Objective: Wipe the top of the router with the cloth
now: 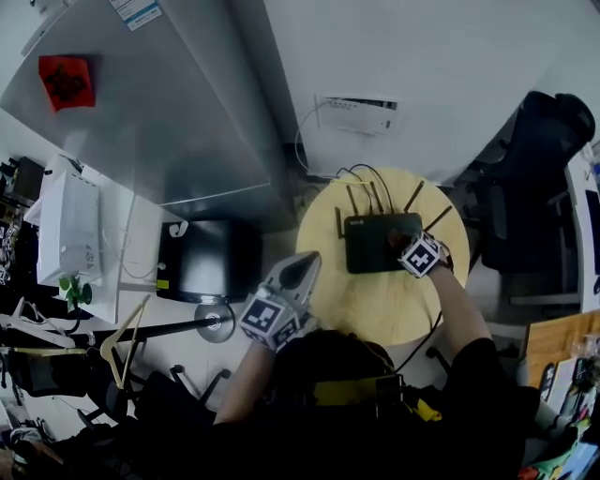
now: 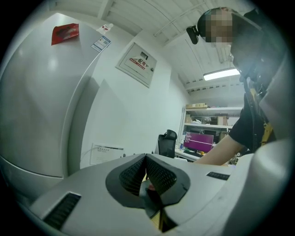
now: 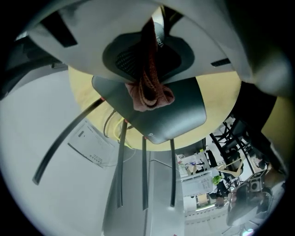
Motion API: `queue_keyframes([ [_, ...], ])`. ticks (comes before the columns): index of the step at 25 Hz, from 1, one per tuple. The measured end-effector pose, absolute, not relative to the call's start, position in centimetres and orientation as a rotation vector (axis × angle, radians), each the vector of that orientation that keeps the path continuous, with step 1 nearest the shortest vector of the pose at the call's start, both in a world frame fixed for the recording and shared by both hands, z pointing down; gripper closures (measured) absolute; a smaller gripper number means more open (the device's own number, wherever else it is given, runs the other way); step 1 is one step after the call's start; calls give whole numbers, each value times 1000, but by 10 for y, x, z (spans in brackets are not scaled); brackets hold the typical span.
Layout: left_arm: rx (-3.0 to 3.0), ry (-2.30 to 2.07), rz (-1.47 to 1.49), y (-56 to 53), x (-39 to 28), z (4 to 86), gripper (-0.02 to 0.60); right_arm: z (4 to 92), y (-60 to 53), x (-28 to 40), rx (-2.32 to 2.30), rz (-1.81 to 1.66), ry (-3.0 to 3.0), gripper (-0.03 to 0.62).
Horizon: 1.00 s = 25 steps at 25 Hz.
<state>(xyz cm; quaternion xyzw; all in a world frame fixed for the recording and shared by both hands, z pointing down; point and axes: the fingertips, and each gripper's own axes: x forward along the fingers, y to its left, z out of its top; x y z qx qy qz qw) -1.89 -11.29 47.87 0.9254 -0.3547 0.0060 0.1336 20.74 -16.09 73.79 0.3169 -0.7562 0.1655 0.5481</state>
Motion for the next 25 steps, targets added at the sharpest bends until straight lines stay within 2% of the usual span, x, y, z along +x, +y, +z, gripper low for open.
queue_keyframes([
  [25,2713,-834,-15,-106,7,476,590,743,-68,202,676,419,-1792,530],
])
